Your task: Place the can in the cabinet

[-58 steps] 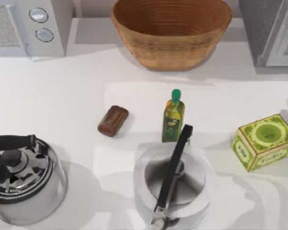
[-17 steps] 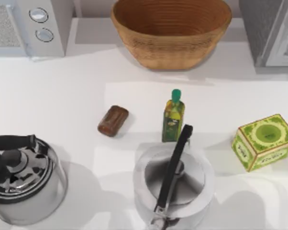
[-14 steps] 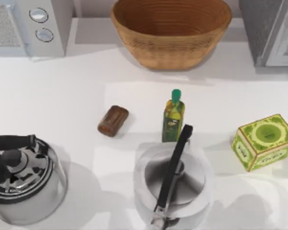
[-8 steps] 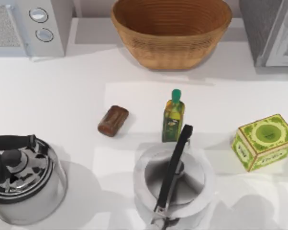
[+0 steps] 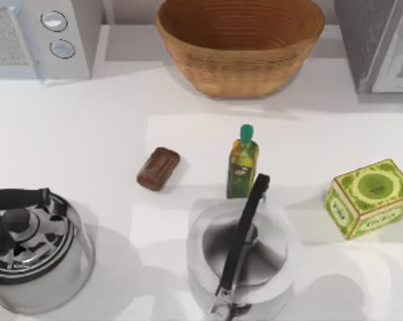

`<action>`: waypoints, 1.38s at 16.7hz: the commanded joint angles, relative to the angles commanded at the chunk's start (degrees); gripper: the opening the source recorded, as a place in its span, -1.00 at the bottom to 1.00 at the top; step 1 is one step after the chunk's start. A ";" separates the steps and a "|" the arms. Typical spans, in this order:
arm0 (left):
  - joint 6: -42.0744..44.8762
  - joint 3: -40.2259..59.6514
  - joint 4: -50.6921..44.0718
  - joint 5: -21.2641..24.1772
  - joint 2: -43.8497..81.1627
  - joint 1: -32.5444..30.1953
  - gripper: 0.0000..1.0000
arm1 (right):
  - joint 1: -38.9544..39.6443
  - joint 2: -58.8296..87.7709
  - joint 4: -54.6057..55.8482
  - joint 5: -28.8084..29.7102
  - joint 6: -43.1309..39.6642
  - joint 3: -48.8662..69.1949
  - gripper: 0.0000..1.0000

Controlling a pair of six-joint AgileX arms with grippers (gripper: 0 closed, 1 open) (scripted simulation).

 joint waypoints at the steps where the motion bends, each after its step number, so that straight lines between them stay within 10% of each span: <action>1: 0.00 0.00 0.00 0.00 0.00 0.00 1.00 | 0.41 3.24 -1.13 0.55 0.05 3.61 -1.00; 14: 0.00 0.00 0.00 0.00 0.00 0.00 1.00 | 7.18 55.88 -17.14 8.84 0.88 77.27 -1.00; 23: 0.00 0.00 0.00 0.00 0.00 0.00 1.00 | 9.46 67.26 -20.84 9.92 0.79 90.75 -1.00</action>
